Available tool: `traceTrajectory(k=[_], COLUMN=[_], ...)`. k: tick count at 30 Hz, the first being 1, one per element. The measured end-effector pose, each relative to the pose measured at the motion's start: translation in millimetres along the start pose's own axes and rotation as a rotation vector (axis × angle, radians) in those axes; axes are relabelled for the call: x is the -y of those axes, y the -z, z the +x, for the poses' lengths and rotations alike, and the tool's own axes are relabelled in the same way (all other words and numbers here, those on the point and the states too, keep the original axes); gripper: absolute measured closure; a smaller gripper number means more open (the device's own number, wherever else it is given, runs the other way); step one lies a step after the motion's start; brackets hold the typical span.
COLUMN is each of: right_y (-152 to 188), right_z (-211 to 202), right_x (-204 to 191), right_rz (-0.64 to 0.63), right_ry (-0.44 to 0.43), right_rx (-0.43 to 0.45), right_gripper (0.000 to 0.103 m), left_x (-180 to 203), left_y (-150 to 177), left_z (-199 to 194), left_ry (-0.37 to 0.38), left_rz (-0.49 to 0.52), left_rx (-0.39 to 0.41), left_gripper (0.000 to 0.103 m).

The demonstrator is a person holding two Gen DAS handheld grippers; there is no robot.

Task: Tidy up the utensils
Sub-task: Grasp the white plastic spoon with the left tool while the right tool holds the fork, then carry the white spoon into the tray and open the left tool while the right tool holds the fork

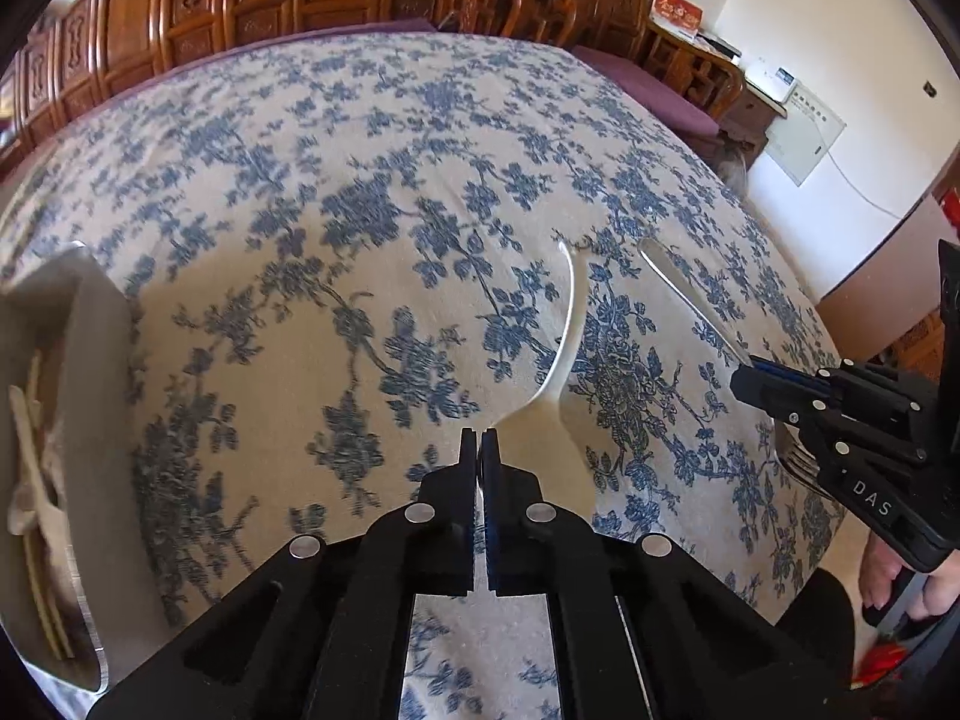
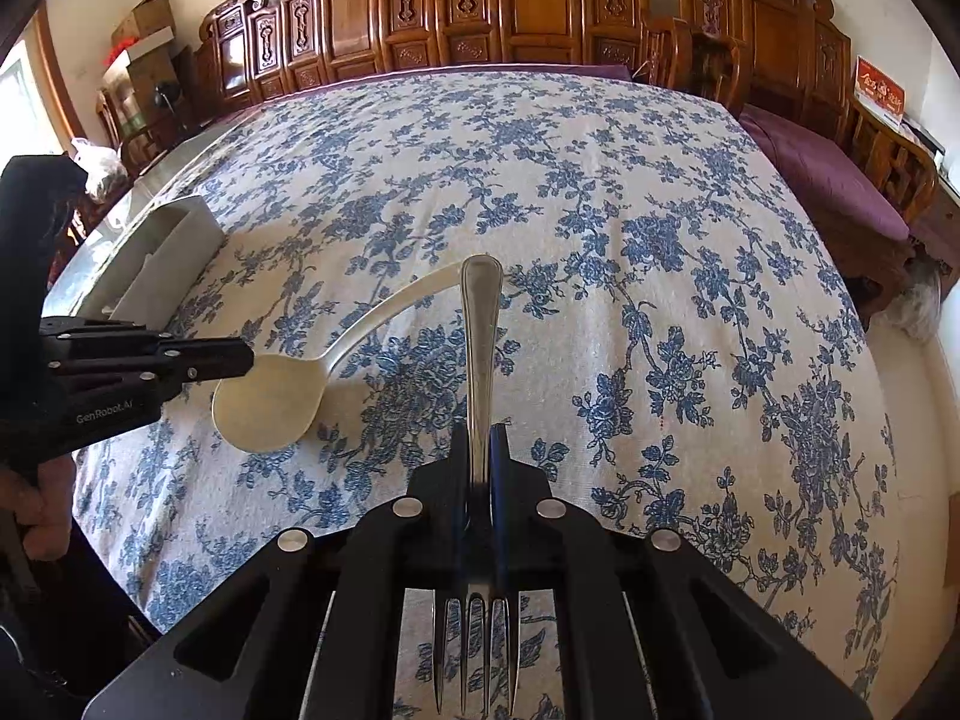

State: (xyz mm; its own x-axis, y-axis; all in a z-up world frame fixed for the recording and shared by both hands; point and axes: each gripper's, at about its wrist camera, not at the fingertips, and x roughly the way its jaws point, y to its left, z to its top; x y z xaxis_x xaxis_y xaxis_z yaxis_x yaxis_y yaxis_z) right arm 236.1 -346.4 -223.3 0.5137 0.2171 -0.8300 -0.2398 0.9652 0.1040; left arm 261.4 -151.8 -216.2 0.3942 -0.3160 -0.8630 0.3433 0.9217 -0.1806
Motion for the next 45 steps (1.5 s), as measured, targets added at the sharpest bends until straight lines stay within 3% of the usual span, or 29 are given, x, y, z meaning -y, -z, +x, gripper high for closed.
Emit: traceTrajectory(k=[14,28,45], right_y=[0,-24,-41], right_z=[-10,-9,-6], right_x=[-27,-82,-132], right_rz=[-0.022,-0.082,-0.108], right_ry=[-0.02,-0.083,-0.14], right_rx=[0.026,0.067,0.101], right_gripper=[0.095,0.095,0.095], left_x=[-33,-83,-155], left_y=[10,21,47], left_z=[-61,-127,-150], left_ry=[-0.09,-0.154,-0.249], left_rz=[-0.021,-0.077,-0.17], left_rx=[0.102,0.197,0.21], left_gripper=[0.103,0.103,0.103])
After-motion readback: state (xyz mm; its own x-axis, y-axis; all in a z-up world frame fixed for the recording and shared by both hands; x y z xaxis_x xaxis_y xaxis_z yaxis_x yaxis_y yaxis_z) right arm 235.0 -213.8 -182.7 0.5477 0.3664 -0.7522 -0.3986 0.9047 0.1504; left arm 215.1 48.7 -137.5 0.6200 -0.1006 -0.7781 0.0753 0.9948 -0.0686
